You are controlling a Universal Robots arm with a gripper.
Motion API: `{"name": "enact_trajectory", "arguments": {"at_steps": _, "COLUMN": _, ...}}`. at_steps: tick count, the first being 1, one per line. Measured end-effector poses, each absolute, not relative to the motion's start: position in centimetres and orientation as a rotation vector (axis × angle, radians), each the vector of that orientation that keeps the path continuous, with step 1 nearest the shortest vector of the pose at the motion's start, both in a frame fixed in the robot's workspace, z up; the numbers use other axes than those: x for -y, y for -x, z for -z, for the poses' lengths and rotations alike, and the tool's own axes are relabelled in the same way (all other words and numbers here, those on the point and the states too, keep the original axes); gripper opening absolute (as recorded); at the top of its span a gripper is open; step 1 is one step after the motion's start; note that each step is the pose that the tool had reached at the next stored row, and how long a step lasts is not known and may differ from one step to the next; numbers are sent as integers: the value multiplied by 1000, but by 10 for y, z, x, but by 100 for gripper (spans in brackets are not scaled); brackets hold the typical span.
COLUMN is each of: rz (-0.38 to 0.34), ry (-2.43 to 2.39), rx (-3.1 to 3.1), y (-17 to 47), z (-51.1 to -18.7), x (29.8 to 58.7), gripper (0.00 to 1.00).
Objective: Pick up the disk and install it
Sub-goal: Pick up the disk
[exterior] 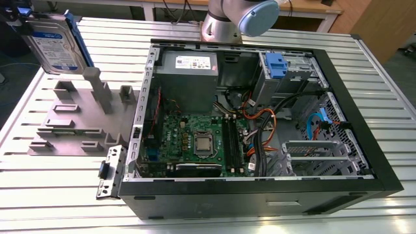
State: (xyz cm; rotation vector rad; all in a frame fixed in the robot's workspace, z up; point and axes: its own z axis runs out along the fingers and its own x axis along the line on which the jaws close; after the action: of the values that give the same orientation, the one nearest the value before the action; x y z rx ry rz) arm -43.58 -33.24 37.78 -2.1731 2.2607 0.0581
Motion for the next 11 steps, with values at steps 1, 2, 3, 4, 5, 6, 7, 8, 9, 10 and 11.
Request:
{"name": "enact_trajectory", "arguments": {"at_steps": 1, "rz": -58, "ry": 2173, "rx": -2261, "y": 436, "z": -378, "x": 332, "gripper": 37}}
{"name": "enact_trajectory", "arguments": {"at_steps": 2, "rz": -58, "ry": 2173, "rx": -2261, "y": 436, "z": -379, "x": 332, "gripper": 37}}
{"name": "enact_trajectory", "arguments": {"at_steps": 3, "rz": -58, "ry": 2173, "rx": -2261, "y": 436, "z": -380, "x": 332, "gripper": 37}}
{"name": "enact_trajectory", "arguments": {"at_steps": 4, "rz": -58, "ry": 2173, "rx": -2261, "y": 436, "z": -380, "x": 332, "gripper": 37}}
{"name": "enact_trajectory", "arguments": {"at_steps": 5, "rz": -58, "ry": 2173, "rx": -2261, "y": 436, "z": -380, "x": 332, "gripper": 37}}
{"name": "enact_trajectory", "arguments": {"at_steps": 6, "rz": -58, "ry": 2173, "rx": -2261, "y": 436, "z": -381, "x": 332, "gripper": 37}}
{"name": "enact_trajectory", "arguments": {"at_steps": 7, "rz": -58, "ry": 2173, "rx": -2261, "y": 436, "z": -381, "x": 332, "gripper": 37}}
{"name": "enact_trajectory", "arguments": {"at_steps": 8, "rz": -58, "ry": 2173, "rx": -2261, "y": 436, "z": -382, "x": 332, "gripper": 37}}
{"name": "enact_trajectory", "arguments": {"at_steps": 9, "rz": -58, "ry": 2173, "rx": -2261, "y": 436, "z": -382, "x": 332, "gripper": 37}}
{"name": "enact_trajectory", "arguments": {"at_steps": 10, "rz": -58, "ry": 2173, "rx": -2261, "y": 436, "z": -382, "x": 332, "gripper": 37}}
{"name": "enact_trajectory", "arguments": {"at_steps": 11, "rz": -58, "ry": 2173, "rx": -2261, "y": 436, "z": -383, "x": 332, "gripper": 37}}
